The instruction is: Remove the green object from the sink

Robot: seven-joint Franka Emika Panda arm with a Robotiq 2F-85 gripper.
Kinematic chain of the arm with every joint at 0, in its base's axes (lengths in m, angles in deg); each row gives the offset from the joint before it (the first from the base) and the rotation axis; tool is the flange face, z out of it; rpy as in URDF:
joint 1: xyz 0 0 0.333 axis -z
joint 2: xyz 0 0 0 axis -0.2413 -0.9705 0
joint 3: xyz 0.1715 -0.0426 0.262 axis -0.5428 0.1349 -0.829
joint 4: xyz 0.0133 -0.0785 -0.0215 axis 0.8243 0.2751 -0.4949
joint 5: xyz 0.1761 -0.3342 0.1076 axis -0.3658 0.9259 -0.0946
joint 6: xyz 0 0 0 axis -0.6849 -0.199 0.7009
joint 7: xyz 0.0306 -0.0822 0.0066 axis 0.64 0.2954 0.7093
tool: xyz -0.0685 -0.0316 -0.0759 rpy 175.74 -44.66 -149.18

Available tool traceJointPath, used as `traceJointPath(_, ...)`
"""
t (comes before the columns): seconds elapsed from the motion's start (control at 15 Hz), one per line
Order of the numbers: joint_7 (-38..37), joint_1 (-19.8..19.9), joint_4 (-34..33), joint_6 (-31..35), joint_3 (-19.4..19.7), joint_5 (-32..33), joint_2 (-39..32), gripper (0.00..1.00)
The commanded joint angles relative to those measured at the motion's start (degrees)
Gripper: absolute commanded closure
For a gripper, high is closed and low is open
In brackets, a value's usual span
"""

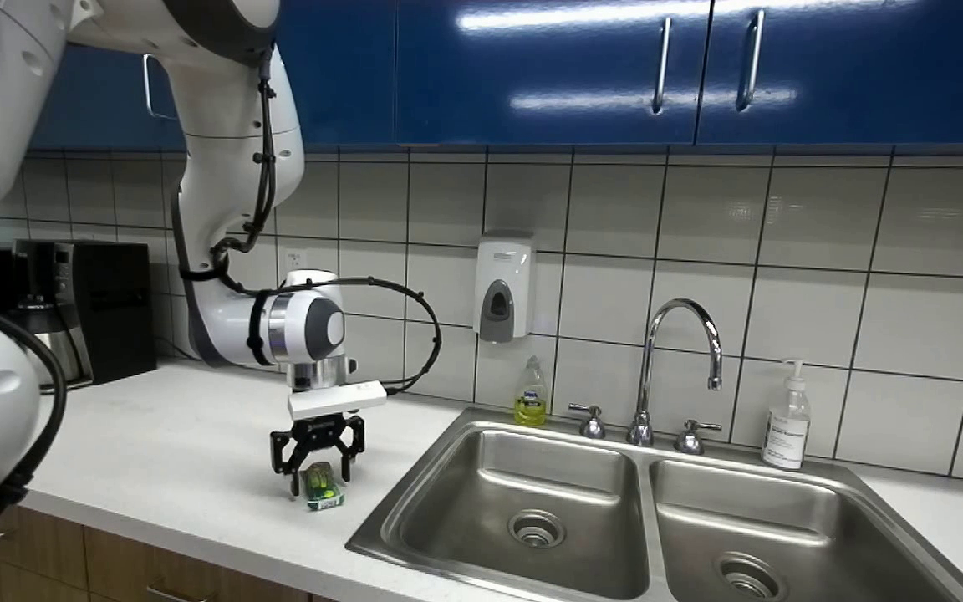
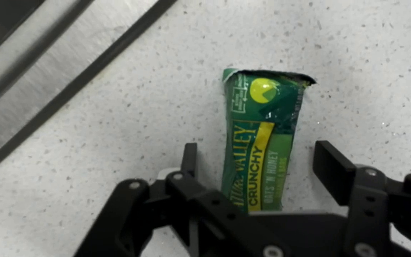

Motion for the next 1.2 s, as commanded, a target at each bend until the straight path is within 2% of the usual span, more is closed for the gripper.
traceJointPath(0.0,1.27,1.33,1.02,-0.16,-0.73,-0.92,1.77,0.00)
traceJointPath(1.13,0.89,0.88,4.57,-1.36,0.18,-0.82,9.60,0.00)
